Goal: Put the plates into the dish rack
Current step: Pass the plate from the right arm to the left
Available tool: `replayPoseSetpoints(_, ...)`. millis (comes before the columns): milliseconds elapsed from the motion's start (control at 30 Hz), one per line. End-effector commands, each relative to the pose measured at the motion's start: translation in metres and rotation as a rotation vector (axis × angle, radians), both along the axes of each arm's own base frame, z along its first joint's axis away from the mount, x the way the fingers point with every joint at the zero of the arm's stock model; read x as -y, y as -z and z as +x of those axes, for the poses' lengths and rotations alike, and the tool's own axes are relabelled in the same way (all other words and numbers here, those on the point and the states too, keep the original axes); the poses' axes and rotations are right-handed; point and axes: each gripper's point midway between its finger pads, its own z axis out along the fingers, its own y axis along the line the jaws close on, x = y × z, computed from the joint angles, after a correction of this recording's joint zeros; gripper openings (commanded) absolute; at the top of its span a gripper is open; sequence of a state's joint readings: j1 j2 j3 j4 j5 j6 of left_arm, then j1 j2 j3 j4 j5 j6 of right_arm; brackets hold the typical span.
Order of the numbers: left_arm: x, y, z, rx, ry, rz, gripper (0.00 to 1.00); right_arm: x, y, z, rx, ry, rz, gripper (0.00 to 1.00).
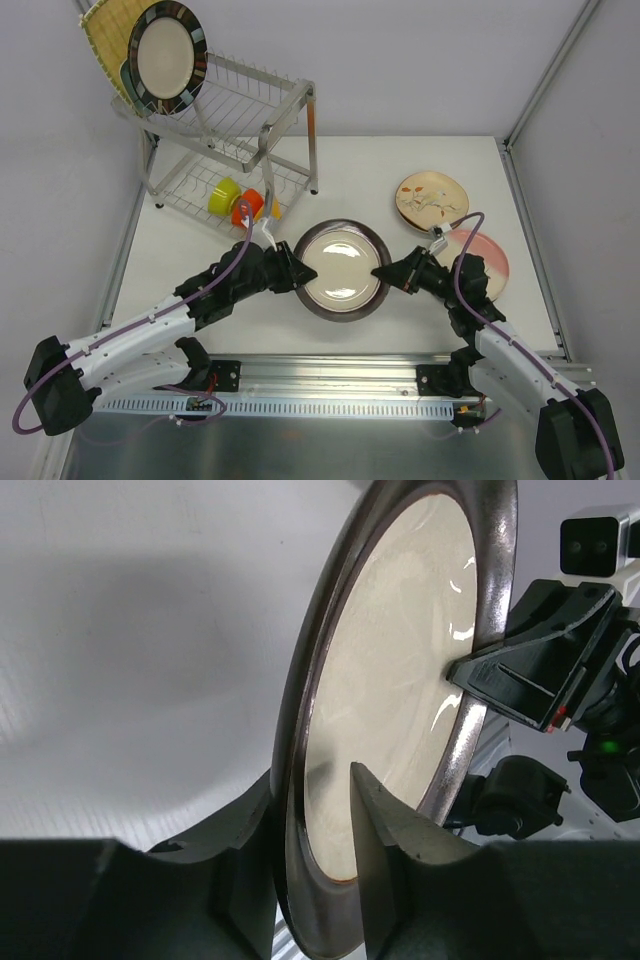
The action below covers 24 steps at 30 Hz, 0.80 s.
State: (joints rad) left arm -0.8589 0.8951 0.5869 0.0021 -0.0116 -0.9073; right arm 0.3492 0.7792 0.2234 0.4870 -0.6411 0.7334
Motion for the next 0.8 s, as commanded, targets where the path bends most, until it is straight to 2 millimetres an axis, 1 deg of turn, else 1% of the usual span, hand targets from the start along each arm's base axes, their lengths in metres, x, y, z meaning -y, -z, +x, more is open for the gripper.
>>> replayPoseSetpoints(0, 0.009, -0.027, 0.003, 0.056, 0.009, -0.069, 0.22, -0.004, -0.059, 0.000, 0.200, -0.025, 0.114, 0.01)
replayPoseSetpoints(67, 0.009, -0.028, 0.003, 0.063, 0.010, -0.067, 0.13, -0.004, -0.056, 0.001, 0.194, -0.022, 0.107, 0.01)
replayPoseSetpoints(100, 0.009, -0.030, 0.003, 0.065, 0.007, -0.070, 0.04, -0.004, -0.055, 0.001, 0.193, -0.022, 0.103, 0.01)
replayPoseSetpoints(133, 0.008, -0.031, 0.003, 0.072, 0.007, -0.069, 0.00, -0.004, -0.053, 0.001, 0.186, -0.024, 0.097, 0.01)
replayPoseSetpoints(233, 0.006, -0.035, 0.005, 0.093, -0.003, -0.069, 0.00, -0.003, -0.045, 0.003, 0.165, -0.016, 0.067, 0.01)
replayPoseSetpoints(267, 0.005, -0.036, 0.006, 0.099, -0.004, -0.068, 0.00, -0.003, -0.044, 0.003, 0.163, -0.016, 0.056, 0.03)
replayPoseSetpoints(333, 0.005, -0.039, 0.008, 0.119, -0.005, -0.059, 0.00, -0.002, -0.037, 0.004, 0.161, -0.009, 0.023, 0.18)
replayPoseSetpoints(367, 0.005, -0.038, 0.008, 0.126, -0.001, -0.053, 0.00, -0.001, -0.034, 0.004, 0.147, -0.006, 0.017, 0.18)
replayPoseSetpoints(400, 0.005, -0.044, 0.009, 0.152, 0.008, -0.050, 0.00, 0.000, -0.029, 0.004, 0.142, -0.004, -0.003, 0.29)
replayPoseSetpoints(433, 0.006, -0.047, 0.009, 0.165, 0.014, -0.046, 0.00, 0.001, -0.026, 0.004, 0.138, -0.003, -0.014, 0.37)
replayPoseSetpoints(467, 0.005, -0.052, 0.010, 0.183, 0.015, -0.046, 0.00, 0.001, -0.025, 0.005, 0.138, 0.001, -0.026, 0.50)
replayPoseSetpoints(533, 0.005, -0.063, 0.013, 0.233, 0.021, -0.038, 0.00, 0.004, -0.016, 0.006, 0.123, 0.013, -0.066, 0.62)
replayPoseSetpoints(567, 0.003, -0.067, 0.014, 0.252, 0.018, -0.032, 0.00, 0.005, -0.014, 0.006, 0.120, 0.014, -0.077, 0.71)
replayPoseSetpoints(600, 0.003, -0.074, 0.016, 0.290, 0.025, -0.021, 0.00, 0.006, -0.012, 0.007, 0.119, 0.018, -0.087, 0.75)
replayPoseSetpoints(667, 0.003, -0.082, 0.017, 0.328, 0.035, -0.009, 0.00, 0.007, -0.007, 0.007, 0.115, 0.023, -0.112, 0.83)
replayPoseSetpoints(700, 0.004, -0.089, 0.017, 0.349, 0.044, -0.011, 0.00, 0.009, -0.006, 0.007, 0.114, 0.026, -0.122, 0.88)
replayPoseSetpoints(767, 0.004, -0.096, 0.018, 0.406, 0.074, 0.017, 0.00, 0.012, -0.003, 0.008, 0.120, 0.033, -0.159, 0.92)
